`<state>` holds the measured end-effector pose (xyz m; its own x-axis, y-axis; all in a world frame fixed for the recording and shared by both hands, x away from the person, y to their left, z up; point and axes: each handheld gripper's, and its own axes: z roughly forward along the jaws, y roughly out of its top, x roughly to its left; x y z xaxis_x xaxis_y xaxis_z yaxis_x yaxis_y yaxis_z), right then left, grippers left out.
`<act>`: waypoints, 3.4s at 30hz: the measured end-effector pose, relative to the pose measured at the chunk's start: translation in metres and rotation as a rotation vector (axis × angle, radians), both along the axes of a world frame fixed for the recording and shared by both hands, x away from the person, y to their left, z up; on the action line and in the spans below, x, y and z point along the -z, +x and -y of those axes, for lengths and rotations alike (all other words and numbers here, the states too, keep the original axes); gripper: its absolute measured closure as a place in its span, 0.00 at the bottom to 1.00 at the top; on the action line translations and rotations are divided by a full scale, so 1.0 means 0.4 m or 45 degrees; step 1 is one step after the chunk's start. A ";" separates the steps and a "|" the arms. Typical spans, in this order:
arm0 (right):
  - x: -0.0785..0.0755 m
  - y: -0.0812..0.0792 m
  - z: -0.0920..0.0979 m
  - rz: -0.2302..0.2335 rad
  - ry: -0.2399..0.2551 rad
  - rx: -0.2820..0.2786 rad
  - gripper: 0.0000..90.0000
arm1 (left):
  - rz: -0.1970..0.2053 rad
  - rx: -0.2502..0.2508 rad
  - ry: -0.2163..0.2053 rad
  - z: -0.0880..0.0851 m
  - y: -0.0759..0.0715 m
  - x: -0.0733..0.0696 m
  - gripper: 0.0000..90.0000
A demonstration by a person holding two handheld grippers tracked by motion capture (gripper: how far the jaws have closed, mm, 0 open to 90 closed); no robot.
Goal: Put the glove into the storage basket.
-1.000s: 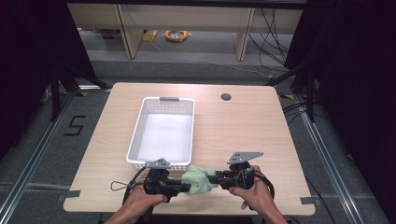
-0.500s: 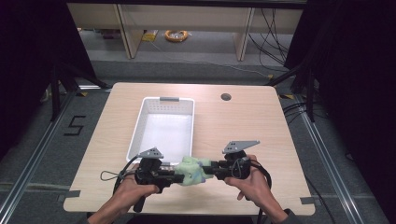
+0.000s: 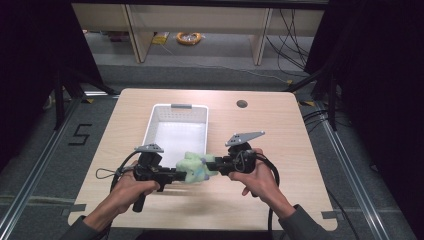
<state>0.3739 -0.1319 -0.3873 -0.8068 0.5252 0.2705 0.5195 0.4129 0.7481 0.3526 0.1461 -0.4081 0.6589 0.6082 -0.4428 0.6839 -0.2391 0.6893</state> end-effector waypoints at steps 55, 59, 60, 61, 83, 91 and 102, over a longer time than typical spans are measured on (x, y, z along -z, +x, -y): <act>0.160 0.210 -0.232 -0.242 -0.242 0.099 0.82 | -0.244 -0.091 0.310 -0.120 0.219 0.107 0.82; 0.163 0.212 -0.239 -0.235 -0.280 0.089 0.82 | -0.245 -0.091 0.324 -0.116 0.219 0.111 0.82; 0.161 0.210 -0.242 -0.240 -0.295 0.107 0.82 | -0.244 -0.085 0.345 -0.115 0.220 0.114 0.82; 0.164 0.212 -0.243 -0.219 -0.294 0.089 0.81 | -0.237 -0.084 0.353 -0.114 0.221 0.117 0.81; 0.122 0.218 -0.249 -0.153 -0.387 0.093 0.59 | -0.134 -0.193 0.419 -0.120 0.224 0.087 0.60; 0.089 0.211 -0.219 -0.108 -0.335 0.088 0.54 | -0.111 -0.209 0.395 -0.113 0.210 0.072 0.47; 0.065 0.190 -0.159 -0.062 -0.281 0.083 0.45 | -0.081 -0.247 0.338 -0.102 0.185 0.065 0.36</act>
<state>0.4497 -0.0682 -0.4135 -0.7578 0.6268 0.1811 0.5840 0.5279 0.6167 0.4268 0.1869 -0.4340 0.4958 0.8191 -0.2885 0.7738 -0.2659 0.5750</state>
